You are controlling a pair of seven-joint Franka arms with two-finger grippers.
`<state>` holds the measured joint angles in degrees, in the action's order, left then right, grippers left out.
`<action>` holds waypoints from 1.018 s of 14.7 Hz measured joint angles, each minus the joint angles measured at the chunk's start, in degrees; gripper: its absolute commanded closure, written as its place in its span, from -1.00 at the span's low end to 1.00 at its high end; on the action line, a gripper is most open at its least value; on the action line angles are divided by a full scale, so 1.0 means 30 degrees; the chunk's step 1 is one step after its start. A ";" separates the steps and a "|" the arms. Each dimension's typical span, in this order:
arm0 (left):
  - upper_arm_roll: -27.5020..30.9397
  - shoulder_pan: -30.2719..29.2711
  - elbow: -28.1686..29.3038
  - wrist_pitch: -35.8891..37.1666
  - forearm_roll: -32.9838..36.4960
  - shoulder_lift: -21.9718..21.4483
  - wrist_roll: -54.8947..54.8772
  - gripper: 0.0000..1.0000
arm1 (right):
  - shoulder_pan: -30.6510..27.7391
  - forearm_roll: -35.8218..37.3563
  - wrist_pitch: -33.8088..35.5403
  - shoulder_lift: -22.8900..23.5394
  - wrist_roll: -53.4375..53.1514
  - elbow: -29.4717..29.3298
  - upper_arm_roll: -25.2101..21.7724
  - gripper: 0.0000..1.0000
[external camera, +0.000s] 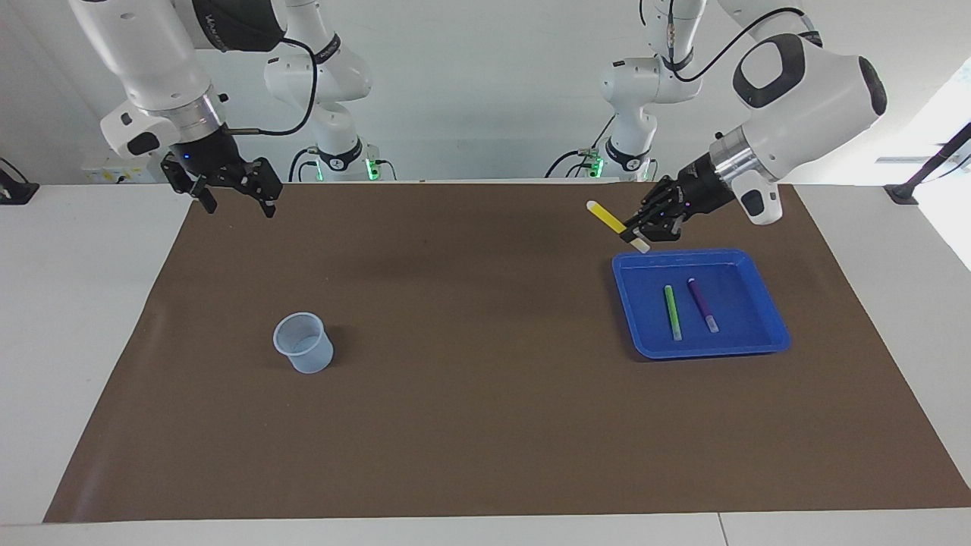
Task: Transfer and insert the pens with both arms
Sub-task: 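Lift the yellow pen with the left gripper while the right gripper approaches, then grasp the yellow pen tip with the right gripper, open the left gripper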
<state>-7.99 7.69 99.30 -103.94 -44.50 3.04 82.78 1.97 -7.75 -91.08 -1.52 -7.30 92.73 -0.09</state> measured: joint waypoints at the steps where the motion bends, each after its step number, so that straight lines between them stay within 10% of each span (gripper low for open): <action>1: 0.0000 0.0454 0.0727 -0.0878 -0.0998 -0.0247 0.0402 1.00 | 0.0002 -0.0972 -0.0126 0.0000 -0.0016 0.0009 0.0027 -1.00; 6: -0.0011 0.3095 0.4398 -0.5099 -0.4636 -0.1893 0.1135 1.00 | 0.0818 -0.5359 -0.2633 0.0025 -0.3060 0.0162 0.0758 -1.00; 15: 0.0001 0.6287 0.7061 -1.0370 -0.8366 -0.2634 0.1250 1.00 | 0.4792 -0.5948 -0.5328 0.0233 -0.7921 0.0871 0.1032 -1.00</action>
<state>-7.99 26.55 120.48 -135.05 -69.59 -4.86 86.53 16.34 -25.59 -107.06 -0.82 -31.06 95.35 3.01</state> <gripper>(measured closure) 0.833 0.000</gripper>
